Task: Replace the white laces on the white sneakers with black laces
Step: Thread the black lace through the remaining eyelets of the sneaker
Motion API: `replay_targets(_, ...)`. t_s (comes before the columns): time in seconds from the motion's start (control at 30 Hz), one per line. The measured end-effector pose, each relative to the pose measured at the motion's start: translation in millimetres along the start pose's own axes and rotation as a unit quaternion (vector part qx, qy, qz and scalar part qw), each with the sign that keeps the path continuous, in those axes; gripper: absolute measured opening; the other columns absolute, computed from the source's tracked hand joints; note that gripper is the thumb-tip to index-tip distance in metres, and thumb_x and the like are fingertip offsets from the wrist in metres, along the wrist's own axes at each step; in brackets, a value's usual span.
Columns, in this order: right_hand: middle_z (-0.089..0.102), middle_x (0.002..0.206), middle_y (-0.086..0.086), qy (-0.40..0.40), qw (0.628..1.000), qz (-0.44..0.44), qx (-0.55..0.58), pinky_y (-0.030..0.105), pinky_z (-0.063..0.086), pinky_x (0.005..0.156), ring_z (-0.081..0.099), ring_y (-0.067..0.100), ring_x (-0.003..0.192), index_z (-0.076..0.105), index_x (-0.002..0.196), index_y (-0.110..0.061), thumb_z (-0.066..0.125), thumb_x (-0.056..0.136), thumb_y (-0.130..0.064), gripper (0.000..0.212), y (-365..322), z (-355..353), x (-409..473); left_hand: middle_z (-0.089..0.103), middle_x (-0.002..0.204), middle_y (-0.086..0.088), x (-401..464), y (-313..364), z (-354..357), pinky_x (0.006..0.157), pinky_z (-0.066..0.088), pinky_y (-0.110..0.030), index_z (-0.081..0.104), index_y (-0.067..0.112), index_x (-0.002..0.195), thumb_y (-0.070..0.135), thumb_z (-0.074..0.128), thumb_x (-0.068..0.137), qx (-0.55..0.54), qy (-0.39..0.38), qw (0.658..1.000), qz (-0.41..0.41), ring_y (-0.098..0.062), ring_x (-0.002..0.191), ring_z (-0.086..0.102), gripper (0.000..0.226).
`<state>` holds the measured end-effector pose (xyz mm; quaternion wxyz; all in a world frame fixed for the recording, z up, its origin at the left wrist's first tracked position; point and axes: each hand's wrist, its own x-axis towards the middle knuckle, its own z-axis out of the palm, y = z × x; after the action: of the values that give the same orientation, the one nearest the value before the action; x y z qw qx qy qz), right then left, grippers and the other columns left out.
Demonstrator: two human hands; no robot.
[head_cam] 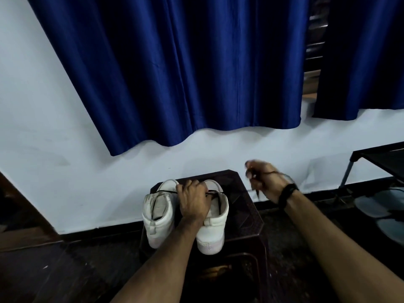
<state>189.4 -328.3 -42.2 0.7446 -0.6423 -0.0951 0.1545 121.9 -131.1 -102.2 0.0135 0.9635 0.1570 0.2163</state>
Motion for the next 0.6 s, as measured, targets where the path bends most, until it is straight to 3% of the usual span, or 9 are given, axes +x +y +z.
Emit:
replay_targets(0.03, 0.055, 0.073, 0.008, -0.009, 0.973, 0.012, -0.232, 0.029, 0.036, 0.055, 0.051, 0.018, 0.056, 0.055, 0.077, -0.016, 0.047, 0.097, -0.023, 0.023, 9, 3, 2, 0.066, 0.098, 0.007, 0, 1, -1, 0.095, 0.034, -0.041, 0.07, 0.026, 0.095, 0.04, 0.063, 0.08, 0.005, -0.001, 1.0, -0.004, -0.018, 0.104, 0.056, 0.022)
replay_targets(0.1, 0.063, 0.095, 0.016, -0.012, 0.848, -0.008, -0.53, 0.03, 0.038, 0.067, 0.062, 0.031, 0.088, 0.053, 0.1, -0.013, 0.055, 0.092, -0.036, 0.025, 26, 16, 1, 0.066, 0.101, 0.007, -2, 1, -2, 0.094, 0.033, -0.041, 0.069, 0.027, 0.097, 0.043, 0.064, 0.08, 0.014, -0.004, 1.0, -0.013, -0.017, 0.105, 0.056, 0.025)
replay_targets(0.17, 0.063, 0.11, 0.018, -0.043, 0.777, -0.024, -0.628, 0.034, 0.043, 0.075, 0.061, 0.037, 0.103, 0.04, 0.123, -0.017, 0.056, 0.088, -0.04, 0.045, 38, 28, -5, 0.067, 0.1, 0.007, -2, 0, -1, 0.092, 0.033, -0.04, 0.069, 0.027, 0.096, 0.045, 0.066, 0.078, 0.005, 0.001, 1.0, -0.021, -0.017, 0.105, 0.056, 0.026)
replay_targets(0.23, 0.063, 0.116, 0.014, -0.06, 0.741, -0.041, -0.668, 0.037, 0.047, 0.082, 0.06, 0.035, 0.107, 0.05, 0.124, -0.023, 0.052, 0.09, -0.037, 0.037, 46, 38, -7, 0.065, 0.099, 0.008, -2, -2, -1, 0.091, 0.034, -0.039, 0.068, 0.028, 0.094, 0.044, 0.072, 0.073, -0.026, 0.014, 0.999, -0.034, -0.018, 0.105, 0.055, 0.027)
replay_targets(0.27, 0.064, 0.116, 0.012, -0.062, 0.739, -0.043, -0.669, 0.036, 0.047, 0.084, 0.06, 0.033, 0.109, 0.059, 0.117, -0.027, 0.051, 0.09, -0.035, 0.029, 49, 40, -6, 0.063, 0.099, 0.008, -2, -2, -3, 0.09, 0.035, -0.039, 0.067, 0.029, 0.094, 0.042, 0.075, 0.07, -0.042, 0.023, 0.998, -0.039, -0.02, 0.105, 0.054, 0.029)
replay_targets(0.37, 0.069, 0.108, 0.006, -0.028, 0.841, -0.052, -0.537, 0.034, 0.048, 0.085, 0.06, 0.03, 0.108, 0.069, 0.09, -0.031, 0.055, 0.089, -0.03, 0.014, 55, 37, 1, 0.057, 0.102, 0.005, -8, -5, -9, 0.087, 0.038, -0.038, 0.062, 0.03, 0.099, 0.035, 0.082, 0.058, -0.068, 0.065, 0.993, -0.072, -0.023, 0.105, 0.051, 0.047)
replay_targets(0.5, 0.069, 0.103, -0.001, 0.083, 0.905, -0.045, -0.416, 0.033, 0.043, 0.09, 0.056, 0.027, 0.107, 0.071, 0.085, -0.033, 0.056, 0.088, -0.034, 0.015, 48, 39, 4, 0.055, 0.106, 0.001, -17, -6, -15, 0.088, 0.036, -0.039, 0.053, 0.026, 0.105, 0.023, 0.08, 0.051, -0.055, 0.095, 0.986, -0.125, -0.024, 0.105, 0.05, 0.061)
replay_targets(0.57, 0.07, 0.094, 0.002, 0.127, 0.976, -0.067, -0.163, 0.025, 0.045, 0.082, 0.062, 0.024, 0.1, 0.067, 0.073, -0.024, 0.058, 0.088, -0.023, 0.018, 33, 42, 5, 0.056, 0.105, -0.001, -17, -5, -13, 0.086, 0.037, -0.04, 0.051, 0.023, 0.104, 0.016, 0.079, 0.051, -0.052, 0.092, 0.983, -0.15, -0.026, 0.104, 0.05, 0.06)
replay_targets(0.6, 0.071, 0.095, 0.004, 0.135, 0.986, -0.088, -0.032, 0.023, 0.044, 0.082, 0.064, 0.021, 0.099, 0.062, 0.07, -0.022, 0.056, 0.09, -0.014, 0.022, 22, 41, 4, 0.056, 0.105, -0.002, -17, -6, -12, 0.085, 0.037, -0.04, 0.051, 0.023, 0.103, 0.014, 0.078, 0.052, -0.054, 0.093, 0.98, -0.165, -0.027, 0.105, 0.05, 0.058)
